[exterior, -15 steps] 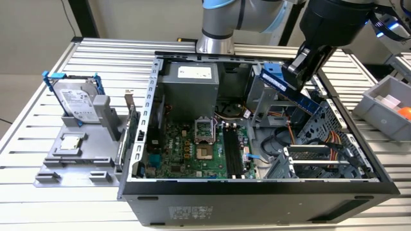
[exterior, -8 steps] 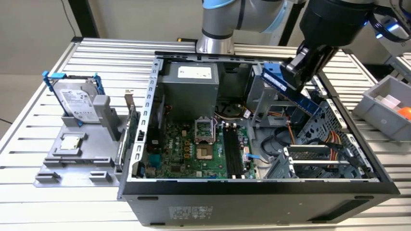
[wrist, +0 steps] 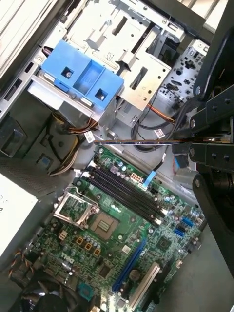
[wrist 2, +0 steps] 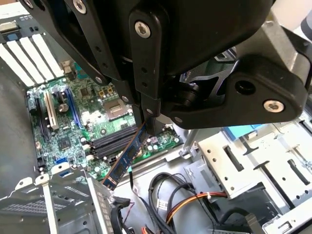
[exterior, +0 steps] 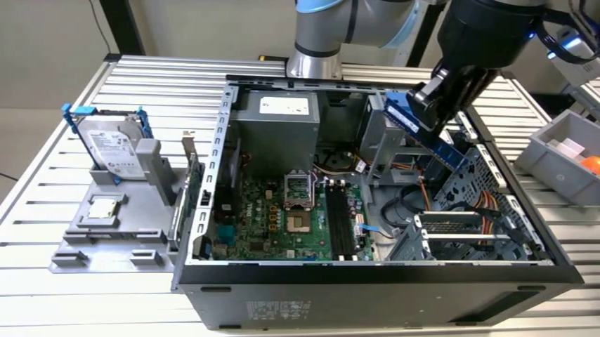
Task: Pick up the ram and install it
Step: 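Insert the ram into the slot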
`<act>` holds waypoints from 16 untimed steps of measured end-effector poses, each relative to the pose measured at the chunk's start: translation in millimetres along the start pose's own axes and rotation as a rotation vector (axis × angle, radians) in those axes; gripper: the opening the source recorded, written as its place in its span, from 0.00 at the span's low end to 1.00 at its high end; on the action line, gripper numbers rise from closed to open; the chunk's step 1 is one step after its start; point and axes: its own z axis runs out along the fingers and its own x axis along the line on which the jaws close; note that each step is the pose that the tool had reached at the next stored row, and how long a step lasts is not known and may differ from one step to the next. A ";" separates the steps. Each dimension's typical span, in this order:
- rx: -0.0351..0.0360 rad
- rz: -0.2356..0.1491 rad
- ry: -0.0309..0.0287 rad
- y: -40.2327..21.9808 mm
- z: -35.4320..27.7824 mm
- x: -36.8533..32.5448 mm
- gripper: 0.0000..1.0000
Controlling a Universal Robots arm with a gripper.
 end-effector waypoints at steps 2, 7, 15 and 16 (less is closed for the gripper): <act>0.0008 0.017 -0.0004 0.0 0.2 0.0 0.00; 0.0026 0.057 -0.0013 0.0 0.8 0.0 0.00; 0.0053 0.117 -0.0028 -0.1 1.7 0.1 0.00; 0.0057 0.125 -0.0030 -0.1 1.9 0.1 0.00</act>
